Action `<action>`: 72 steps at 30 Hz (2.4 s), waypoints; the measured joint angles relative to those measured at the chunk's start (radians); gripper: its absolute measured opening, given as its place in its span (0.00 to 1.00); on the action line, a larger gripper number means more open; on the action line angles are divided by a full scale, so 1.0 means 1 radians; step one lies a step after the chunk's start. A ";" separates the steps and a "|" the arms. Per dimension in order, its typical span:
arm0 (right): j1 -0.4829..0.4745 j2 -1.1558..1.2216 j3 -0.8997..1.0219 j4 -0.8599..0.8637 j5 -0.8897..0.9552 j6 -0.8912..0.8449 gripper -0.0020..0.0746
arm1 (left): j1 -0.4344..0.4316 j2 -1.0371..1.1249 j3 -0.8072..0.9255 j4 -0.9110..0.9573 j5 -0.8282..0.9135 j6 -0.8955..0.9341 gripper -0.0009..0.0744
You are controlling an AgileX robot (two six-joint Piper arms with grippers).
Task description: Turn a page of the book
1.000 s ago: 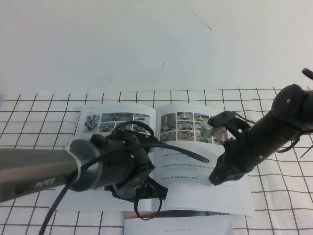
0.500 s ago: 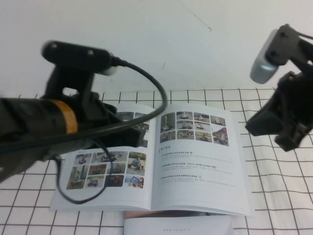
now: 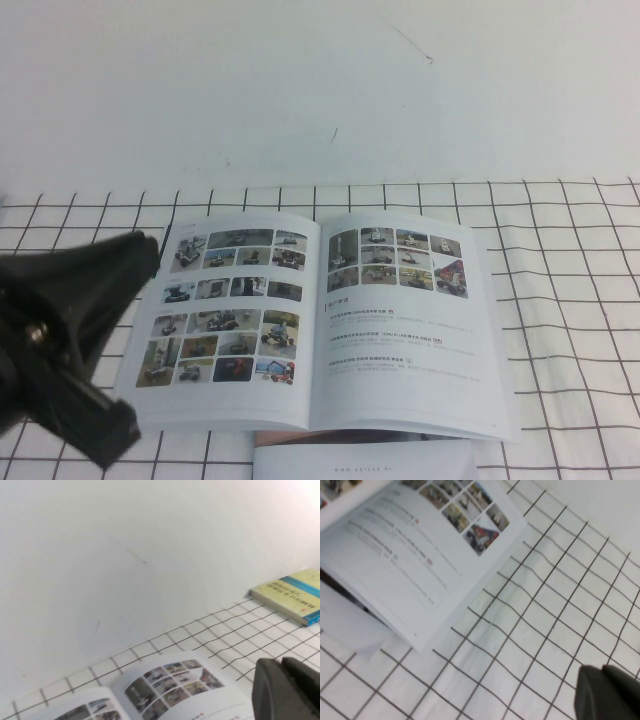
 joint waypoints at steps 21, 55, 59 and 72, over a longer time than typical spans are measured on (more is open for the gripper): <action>0.000 -0.613 0.640 -0.045 -0.310 0.244 0.03 | 0.000 -0.087 0.350 0.010 -0.377 -0.004 0.01; 0.000 -0.613 0.661 -0.045 -0.316 0.244 0.03 | 0.261 -0.446 0.468 0.014 -0.237 -0.071 0.01; 0.000 -0.613 0.661 -0.045 -0.316 0.244 0.03 | 0.384 -0.549 0.546 0.014 -0.264 -0.078 0.01; 0.000 -0.613 0.661 -0.047 -0.319 0.244 0.03 | 0.637 -0.669 0.696 -0.004 -0.157 -0.177 0.01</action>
